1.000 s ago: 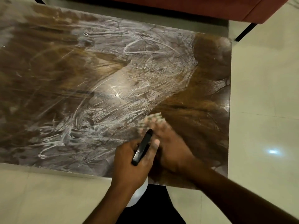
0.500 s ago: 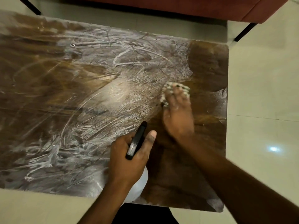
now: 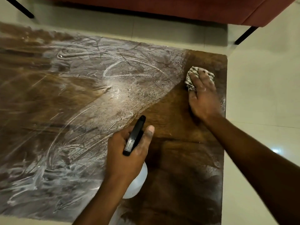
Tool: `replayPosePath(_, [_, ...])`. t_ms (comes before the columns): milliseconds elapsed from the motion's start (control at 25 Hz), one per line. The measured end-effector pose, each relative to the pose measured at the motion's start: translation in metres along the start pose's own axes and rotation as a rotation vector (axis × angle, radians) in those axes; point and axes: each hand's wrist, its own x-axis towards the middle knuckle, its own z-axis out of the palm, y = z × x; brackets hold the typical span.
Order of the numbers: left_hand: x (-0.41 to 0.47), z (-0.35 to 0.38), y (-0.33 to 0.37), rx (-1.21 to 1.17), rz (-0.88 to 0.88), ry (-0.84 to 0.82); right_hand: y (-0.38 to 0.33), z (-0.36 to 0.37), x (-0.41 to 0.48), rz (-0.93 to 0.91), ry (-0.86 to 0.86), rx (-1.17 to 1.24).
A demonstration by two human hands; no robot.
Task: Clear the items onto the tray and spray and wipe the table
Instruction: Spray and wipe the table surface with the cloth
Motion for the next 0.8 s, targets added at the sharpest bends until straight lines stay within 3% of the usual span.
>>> replayPosePath(80, [0.010, 0.005, 0.003, -0.045, -0.015, -0.011, -0.032, 0.013, 0.004, 0.059, -0.014, 0.027])
replayPosePath(120, [0.015, 0.007, 0.005, -0.056, -0.007, -0.007, -0.051, 0.024, -0.006, -0.028, -0.061, 0.020])
replayPosePath(240, [0.034, 0.010, 0.012, -0.042, 0.014, 0.023, -0.083, 0.041, -0.048, -0.568, -0.367, 0.039])
replayPosePath(320, [0.046, 0.010, 0.016, -0.009, 0.026, 0.050, -0.060, 0.035, -0.050, -0.980, -0.435, -0.031])
replayPosePath(360, [0.052, 0.011, 0.017, 0.013, 0.033, 0.061, -0.041, 0.027, -0.036, -1.063, -0.436, -0.097])
replayPosePath(440, [0.061, 0.012, 0.020, 0.021, 0.039, 0.065, -0.001, 0.010, 0.001, -0.867, -0.364, -0.179])
replayPosePath(520, [0.068, 0.014, 0.025, -0.035, 0.027, 0.034, 0.025, -0.010, 0.046, -0.460, -0.207, -0.151])
replayPosePath(640, [0.075, 0.017, 0.031, -0.079, 0.026, 0.008, 0.009, -0.014, 0.097, -0.039, -0.021, -0.003])
replayPosePath(720, [0.081, 0.020, 0.035, -0.083, 0.032, 0.013, -0.031, 0.003, 0.098, -0.044, -0.050, 0.033])
replayPosePath(800, [0.089, 0.022, 0.039, -0.072, 0.031, 0.032, -0.070, 0.021, 0.072, -0.345, -0.166, -0.004])
